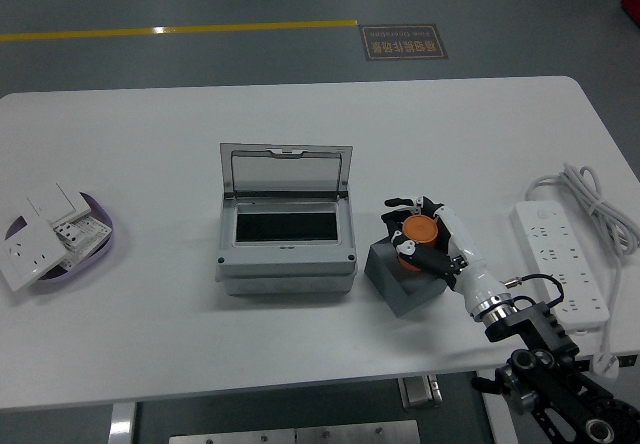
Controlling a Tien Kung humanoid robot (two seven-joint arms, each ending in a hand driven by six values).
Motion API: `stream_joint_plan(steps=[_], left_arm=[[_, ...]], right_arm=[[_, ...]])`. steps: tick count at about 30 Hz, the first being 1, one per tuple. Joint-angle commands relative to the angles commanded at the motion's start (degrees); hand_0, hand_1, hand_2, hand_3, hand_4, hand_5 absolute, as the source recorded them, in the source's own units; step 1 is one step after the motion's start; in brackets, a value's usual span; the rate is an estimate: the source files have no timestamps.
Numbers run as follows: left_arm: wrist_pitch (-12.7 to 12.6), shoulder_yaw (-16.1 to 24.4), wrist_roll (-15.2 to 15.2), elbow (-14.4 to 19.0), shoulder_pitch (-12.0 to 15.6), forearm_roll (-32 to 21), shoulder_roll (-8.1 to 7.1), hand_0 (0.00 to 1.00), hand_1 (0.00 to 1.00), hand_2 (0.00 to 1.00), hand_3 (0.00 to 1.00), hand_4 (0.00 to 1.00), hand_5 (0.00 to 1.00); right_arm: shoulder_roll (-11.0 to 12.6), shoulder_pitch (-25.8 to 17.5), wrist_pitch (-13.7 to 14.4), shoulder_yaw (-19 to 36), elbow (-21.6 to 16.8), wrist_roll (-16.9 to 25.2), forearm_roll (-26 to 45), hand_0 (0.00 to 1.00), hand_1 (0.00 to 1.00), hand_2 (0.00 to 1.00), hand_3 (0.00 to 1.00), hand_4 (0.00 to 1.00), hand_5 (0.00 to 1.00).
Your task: Pick up the cylinder from the cube,place it in the box,flap close box
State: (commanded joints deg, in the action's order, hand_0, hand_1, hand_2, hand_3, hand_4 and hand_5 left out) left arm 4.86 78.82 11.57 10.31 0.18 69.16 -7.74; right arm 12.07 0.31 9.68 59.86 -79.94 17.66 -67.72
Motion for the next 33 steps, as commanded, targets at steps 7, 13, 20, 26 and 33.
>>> stream_joint_plan(steps=[7,13,20,26,33], left_arm=[[0.0,0.1,0.0,0.0,0.0,0.1,0.0,0.635,0.658,0.569,0.63,0.706,0.299],[0.0,0.2,-0.1,0.0,0.0,0.1,0.06,0.635,0.658,0.569,0.631,0.707,0.3],[0.0,0.4,0.0,0.0,0.1,0.2,0.14,0.636,0.658,0.57,0.631,0.707,0.301],[0.0,0.7,0.1,0.0,0.2,0.5,0.25,0.635,0.658,0.571,0.631,0.709,0.307],[0.0,1.4,0.5,0.0,0.2,1.1,0.25,0.635,0.658,0.571,0.632,0.707,0.304]], right_arm=[[0.0,0.2,0.9,-0.2,-0.1,0.2,-0.2,0.461,0.464,0.462,0.408,0.078,0.002],[0.1,0.7,2.1,-0.2,-0.7,1.0,-0.3,0.411,0.402,0.399,0.319,0.04,0.002],[-0.4,3.2,3.7,-1.1,-2.5,0.3,-2.0,0.395,0.384,0.385,0.3,0.027,0.002],[-1.4,8.0,5.2,-4.7,-2.9,-2.4,-5.9,0.384,0.369,0.379,0.286,0.025,0.002],[-3.1,15.1,5.0,-9.2,-2.2,-9.3,-14.2,0.154,0.225,0.33,0.254,0.002,0.002]])
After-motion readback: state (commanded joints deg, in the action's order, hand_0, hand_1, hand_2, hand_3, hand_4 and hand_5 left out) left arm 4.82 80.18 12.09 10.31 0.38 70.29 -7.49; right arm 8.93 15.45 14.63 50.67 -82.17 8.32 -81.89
